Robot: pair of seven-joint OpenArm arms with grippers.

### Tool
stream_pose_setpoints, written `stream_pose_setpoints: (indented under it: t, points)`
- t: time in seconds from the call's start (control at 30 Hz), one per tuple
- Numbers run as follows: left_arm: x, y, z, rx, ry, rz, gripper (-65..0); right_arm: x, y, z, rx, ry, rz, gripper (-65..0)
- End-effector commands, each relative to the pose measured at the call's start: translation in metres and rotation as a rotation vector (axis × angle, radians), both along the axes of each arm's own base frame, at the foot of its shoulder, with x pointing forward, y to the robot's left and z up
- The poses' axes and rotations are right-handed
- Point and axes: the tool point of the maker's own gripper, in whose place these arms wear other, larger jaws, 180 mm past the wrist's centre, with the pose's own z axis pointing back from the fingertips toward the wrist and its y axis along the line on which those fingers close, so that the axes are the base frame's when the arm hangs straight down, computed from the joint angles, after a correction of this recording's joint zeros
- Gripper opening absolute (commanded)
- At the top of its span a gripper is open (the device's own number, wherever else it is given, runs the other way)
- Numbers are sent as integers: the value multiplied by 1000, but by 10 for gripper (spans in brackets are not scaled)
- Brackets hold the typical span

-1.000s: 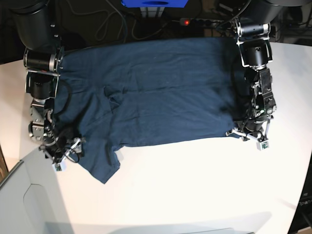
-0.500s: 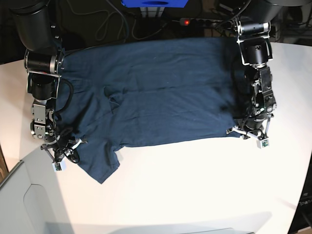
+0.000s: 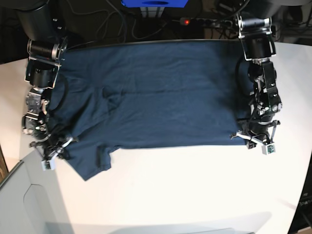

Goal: Fold the T-shirt properly
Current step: 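Grasp the hem and fold it up toward the collar edge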

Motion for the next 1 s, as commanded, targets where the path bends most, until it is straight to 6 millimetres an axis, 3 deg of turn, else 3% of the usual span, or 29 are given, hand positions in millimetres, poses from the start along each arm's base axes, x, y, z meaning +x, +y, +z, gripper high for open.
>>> stream_pose_setpoints:
  t: [0.0, 0.23, 0.5, 0.77, 0.97]
  points:
    - [7, 4, 19, 20, -56, 2, -650, 16, -10, 34, -14, -97, -19, -649]
    - [-8, -5, 31, 47, -88, -25, -650, -3, -21, 51, -73, -129, -34, -649]
    - [-24, -18, 45, 64, -129, -56, -650, -30, -20, 46, -115, -129, -19, -649]
    - [-61, -11, 44, 41, -140, 14, -650, -63, -14, 54, -177, -157, 15, -649]
    - [-85, -3, 53, 46, -159, 65, -650, -87, -30, 50, -115, -160, -69, -649]
